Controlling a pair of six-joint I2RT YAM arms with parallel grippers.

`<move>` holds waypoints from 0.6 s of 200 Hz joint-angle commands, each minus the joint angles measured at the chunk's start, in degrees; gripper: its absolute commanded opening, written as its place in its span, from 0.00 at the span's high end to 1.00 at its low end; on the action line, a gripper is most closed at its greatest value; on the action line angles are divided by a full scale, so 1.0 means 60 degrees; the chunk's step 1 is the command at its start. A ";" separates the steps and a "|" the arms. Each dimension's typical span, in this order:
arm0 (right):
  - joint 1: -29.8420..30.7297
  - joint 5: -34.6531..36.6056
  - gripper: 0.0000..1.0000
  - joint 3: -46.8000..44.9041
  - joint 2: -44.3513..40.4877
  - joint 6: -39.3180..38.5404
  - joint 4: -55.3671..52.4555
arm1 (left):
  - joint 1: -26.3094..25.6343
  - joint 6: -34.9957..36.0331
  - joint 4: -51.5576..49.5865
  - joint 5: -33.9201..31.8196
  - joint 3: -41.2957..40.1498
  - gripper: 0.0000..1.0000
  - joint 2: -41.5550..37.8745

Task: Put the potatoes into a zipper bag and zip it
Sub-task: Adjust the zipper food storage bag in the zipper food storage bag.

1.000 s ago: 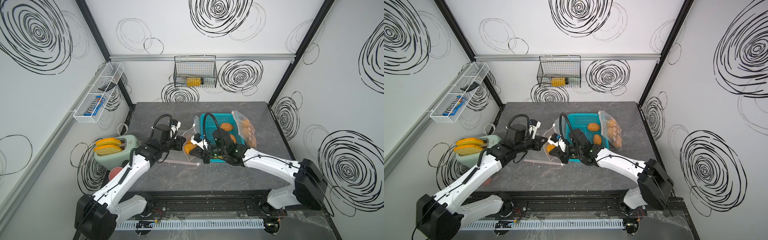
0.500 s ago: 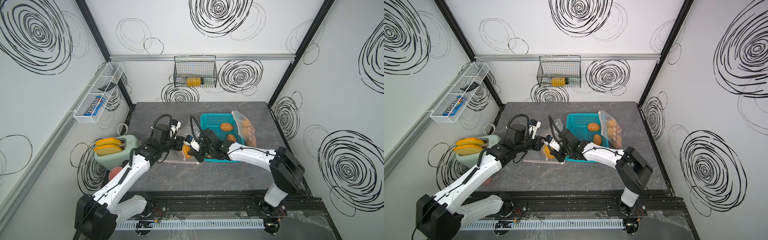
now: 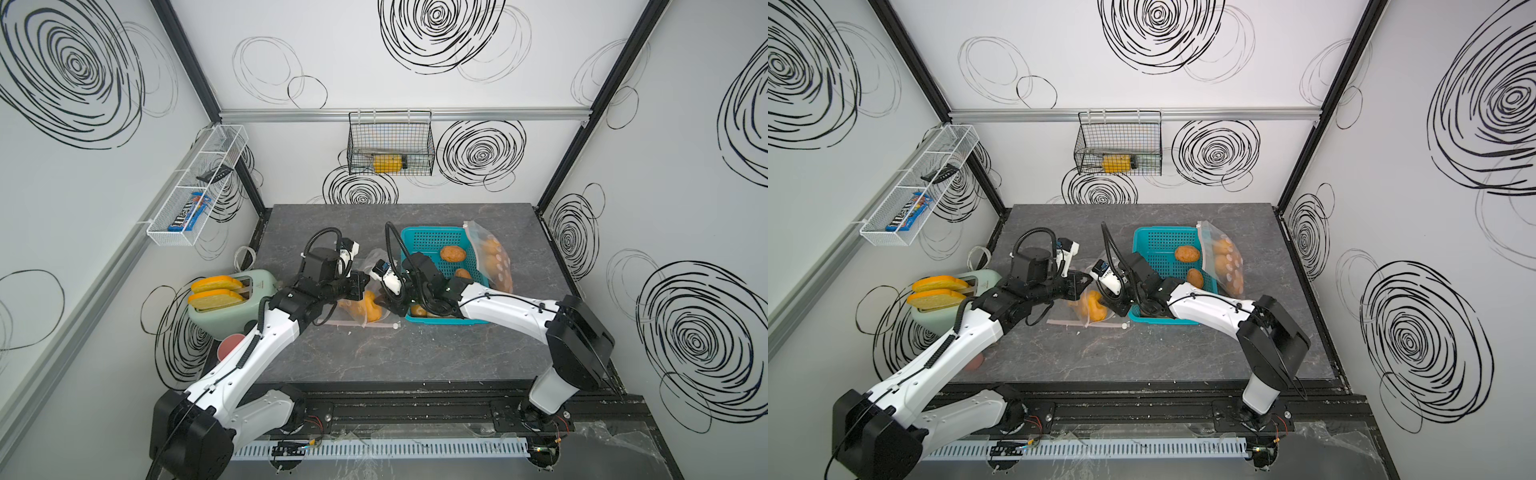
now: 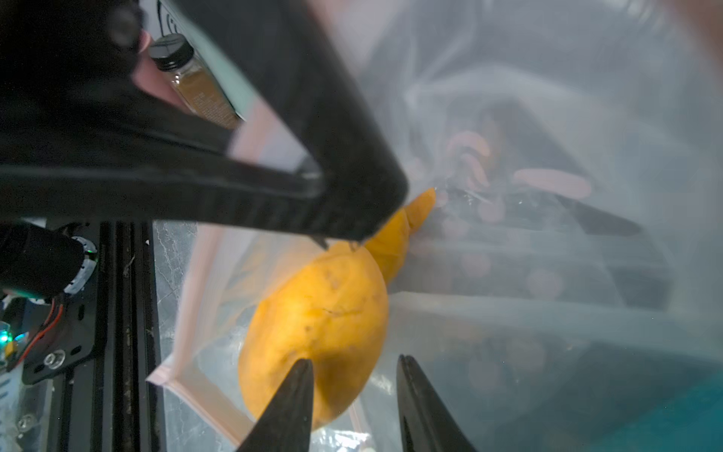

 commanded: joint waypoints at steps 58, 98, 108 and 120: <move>-0.0141 -0.1968 0.71 -0.1693 -0.1980 -0.0185 0.1766 | 0.0000 -0.0058 0.0360 0.0072 0.0159 1.00 -0.0027; 0.0115 -0.3657 0.83 -0.1027 -0.1041 -0.1123 0.0503 | 0.0002 -0.0059 0.0375 0.0090 0.0159 1.00 -0.0053; 0.0235 -0.3675 0.83 -0.0973 -0.0779 -0.1299 0.0390 | 0.0021 -0.0055 0.0374 0.0116 0.0159 1.00 -0.0047; 0.0269 -0.3636 0.84 -0.0830 -0.0501 -0.1348 0.0305 | 0.0023 -0.0058 0.0374 0.0119 0.0159 1.00 -0.0045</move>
